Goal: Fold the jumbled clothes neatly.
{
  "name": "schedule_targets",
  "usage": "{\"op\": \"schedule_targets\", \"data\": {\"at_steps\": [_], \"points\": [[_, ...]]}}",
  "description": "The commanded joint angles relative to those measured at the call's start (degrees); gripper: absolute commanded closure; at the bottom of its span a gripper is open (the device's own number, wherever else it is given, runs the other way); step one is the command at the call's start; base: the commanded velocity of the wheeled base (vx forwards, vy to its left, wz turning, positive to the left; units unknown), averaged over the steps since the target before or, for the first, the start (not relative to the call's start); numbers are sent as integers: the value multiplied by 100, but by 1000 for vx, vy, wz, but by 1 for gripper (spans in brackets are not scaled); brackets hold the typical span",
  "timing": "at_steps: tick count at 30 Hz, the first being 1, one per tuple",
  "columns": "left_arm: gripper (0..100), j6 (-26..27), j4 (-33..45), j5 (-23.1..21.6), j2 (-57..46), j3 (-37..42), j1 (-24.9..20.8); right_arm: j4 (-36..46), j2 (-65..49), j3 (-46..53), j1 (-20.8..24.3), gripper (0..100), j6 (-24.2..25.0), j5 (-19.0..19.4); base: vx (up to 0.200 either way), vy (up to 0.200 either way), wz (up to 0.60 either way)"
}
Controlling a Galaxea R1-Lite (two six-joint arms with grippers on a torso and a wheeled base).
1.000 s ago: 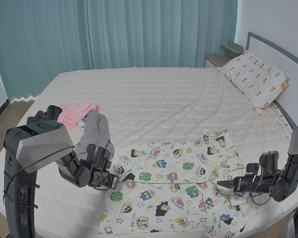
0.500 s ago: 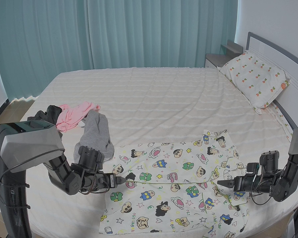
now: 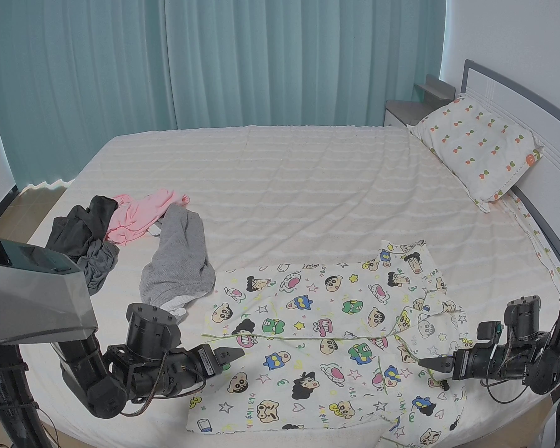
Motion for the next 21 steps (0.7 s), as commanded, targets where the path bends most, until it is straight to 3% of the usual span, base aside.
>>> {"op": "schedule_targets", "data": {"at_steps": [1,9,14,18,21], "points": [[0,-209,-19,3,-77,228,-76,-12,59,145,-68,0,2,23,-200,0,0],[0,-789,7,12,-77,228,-340,-30,349,145,-68,0,-7,32,-200,0,0],[0,-1185,16,65,64,35,-445,-83,454,145,-42,0,2,32,0,0,0],[0,-1176,51,1207,705,-317,-630,-250,525,136,20,0,19,40,0,0,0],[0,-1123,253,1726,942,-457,-832,-496,674,136,116,0,160,32,0,0,0]]}}
